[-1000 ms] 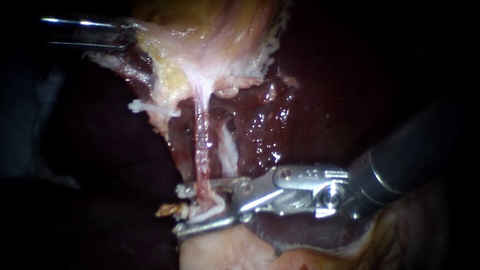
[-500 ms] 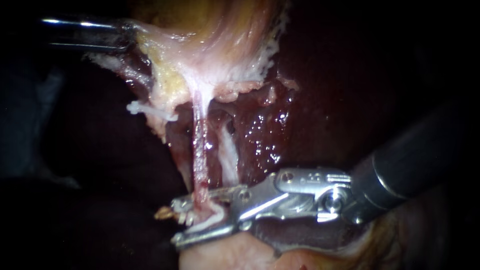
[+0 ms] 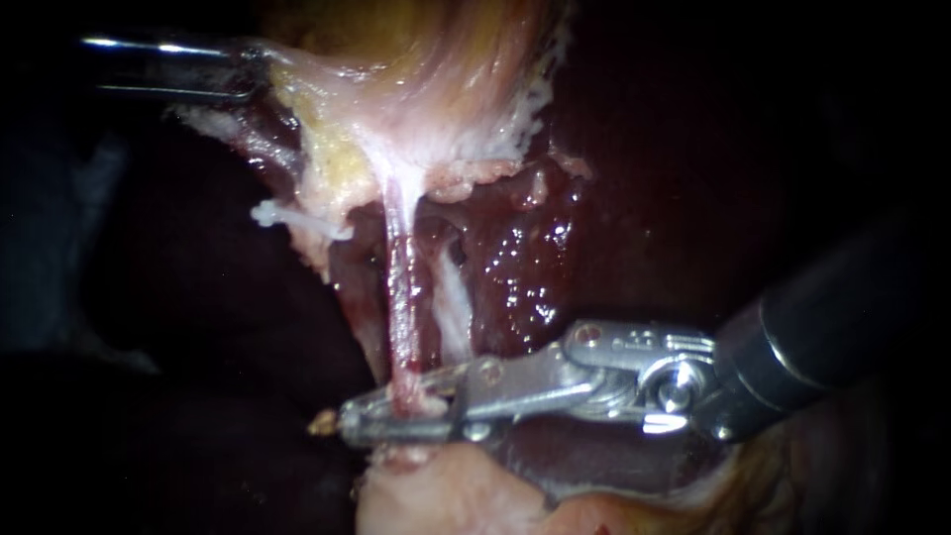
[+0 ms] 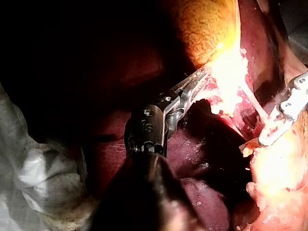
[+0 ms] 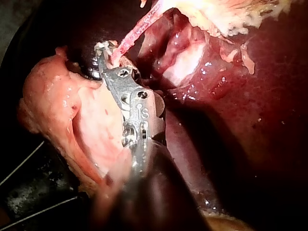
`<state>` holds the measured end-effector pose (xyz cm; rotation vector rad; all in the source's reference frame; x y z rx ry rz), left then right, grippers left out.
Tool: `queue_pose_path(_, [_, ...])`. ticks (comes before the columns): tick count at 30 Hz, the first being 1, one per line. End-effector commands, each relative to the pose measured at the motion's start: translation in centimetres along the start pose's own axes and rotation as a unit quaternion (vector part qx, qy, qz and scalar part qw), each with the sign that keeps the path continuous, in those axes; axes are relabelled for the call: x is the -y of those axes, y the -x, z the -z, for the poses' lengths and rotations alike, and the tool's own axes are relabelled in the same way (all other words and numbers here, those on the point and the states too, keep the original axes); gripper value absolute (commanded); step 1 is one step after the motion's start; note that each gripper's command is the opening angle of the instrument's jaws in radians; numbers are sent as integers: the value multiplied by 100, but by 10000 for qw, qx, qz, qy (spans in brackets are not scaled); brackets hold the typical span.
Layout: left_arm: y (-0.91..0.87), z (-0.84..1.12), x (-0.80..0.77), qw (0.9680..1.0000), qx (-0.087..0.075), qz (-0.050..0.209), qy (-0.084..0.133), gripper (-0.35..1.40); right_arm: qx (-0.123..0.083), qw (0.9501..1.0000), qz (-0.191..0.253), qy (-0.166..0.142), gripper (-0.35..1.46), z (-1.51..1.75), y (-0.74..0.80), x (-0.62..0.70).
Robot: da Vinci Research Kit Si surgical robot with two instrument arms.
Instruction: Clipping first clip right tube
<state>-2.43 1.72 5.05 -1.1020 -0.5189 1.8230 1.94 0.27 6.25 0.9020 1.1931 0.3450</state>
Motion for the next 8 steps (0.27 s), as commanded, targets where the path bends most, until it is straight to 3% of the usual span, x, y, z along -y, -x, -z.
queue_pose_path(1, [0,0,0,10000,0,0,0,-35,1,10000,4,5,-35,0,1,-1])
queue_pose_path(8, [0,0,0,10000,0,0,-1,-35,13,10000,2,16,-35,1,2,-3])
